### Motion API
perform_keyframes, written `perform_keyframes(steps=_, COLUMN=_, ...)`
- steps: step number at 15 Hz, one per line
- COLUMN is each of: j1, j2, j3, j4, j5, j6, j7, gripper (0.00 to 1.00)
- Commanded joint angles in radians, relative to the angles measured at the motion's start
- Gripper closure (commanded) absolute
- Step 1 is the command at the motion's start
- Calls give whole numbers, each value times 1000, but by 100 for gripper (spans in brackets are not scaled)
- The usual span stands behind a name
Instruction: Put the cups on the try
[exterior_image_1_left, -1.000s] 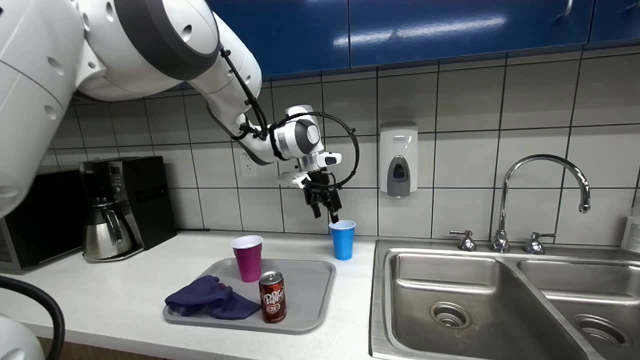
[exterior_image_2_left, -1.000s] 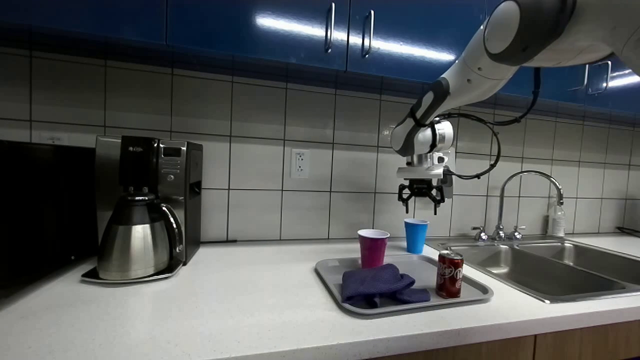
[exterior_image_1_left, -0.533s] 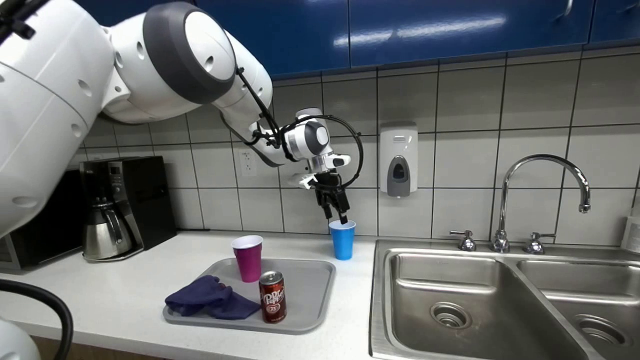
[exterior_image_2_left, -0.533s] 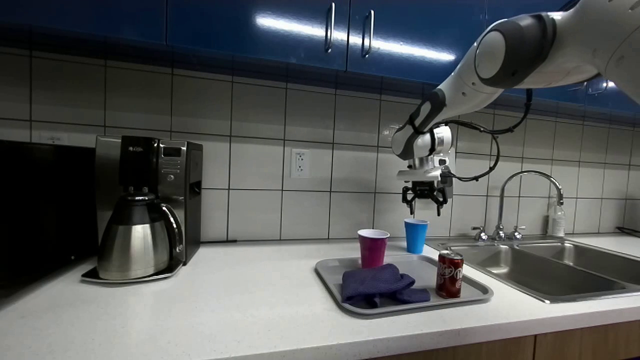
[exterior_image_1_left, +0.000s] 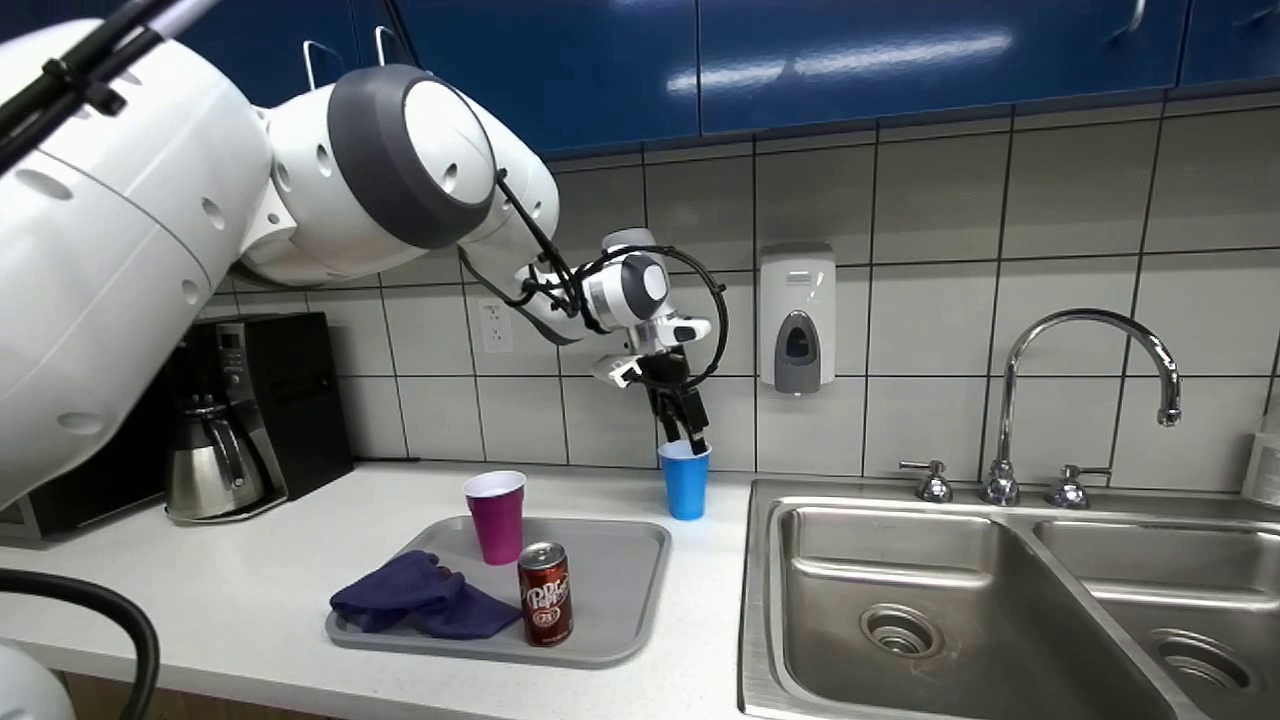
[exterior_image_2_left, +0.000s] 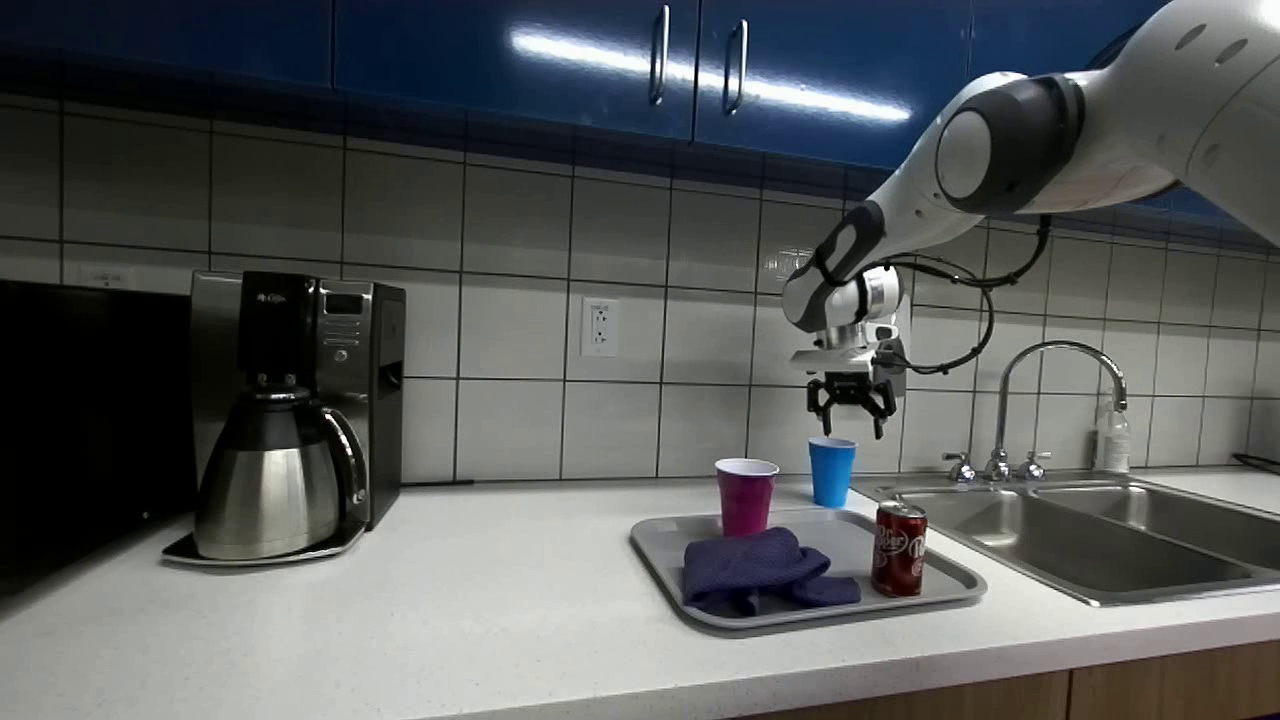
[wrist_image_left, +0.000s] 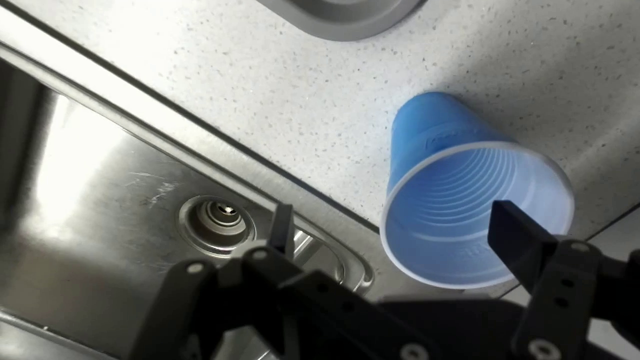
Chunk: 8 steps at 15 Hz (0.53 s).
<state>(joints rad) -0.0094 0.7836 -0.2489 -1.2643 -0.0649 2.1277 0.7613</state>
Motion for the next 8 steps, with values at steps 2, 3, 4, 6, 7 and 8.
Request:
perform_keyframes(steps=2, j1=-17, j2=56, j3=4, j4=91, j5=5, j6=-47, j7=49, gripper=0)
perform_keyframes(steps=3, j1=-18, j2=61, j3=5, j4=95, j5=5, j6=-45, j7=53, gripper=0)
perform_keyframes(steps=4, j1=-19, j2=67, j3=6, j4=98, j5=6, j6=-44, j7=54, gripper=0)
perform_keyframes(steps=6, j1=-22, j2=74, j3=7, j4=98, j5=6, j6=-42, j7=57, gripper=0)
perform_keyframes(steps=7, j1=-23, j2=77, j3=7, j4=98, j5=7, j6=-42, j7=60, gripper=0)
perform_keyframes(steps=8, j1=-25, j2=79, j3=9, j4=96, j5=10, j6=-42, j7=60, gripper=0)
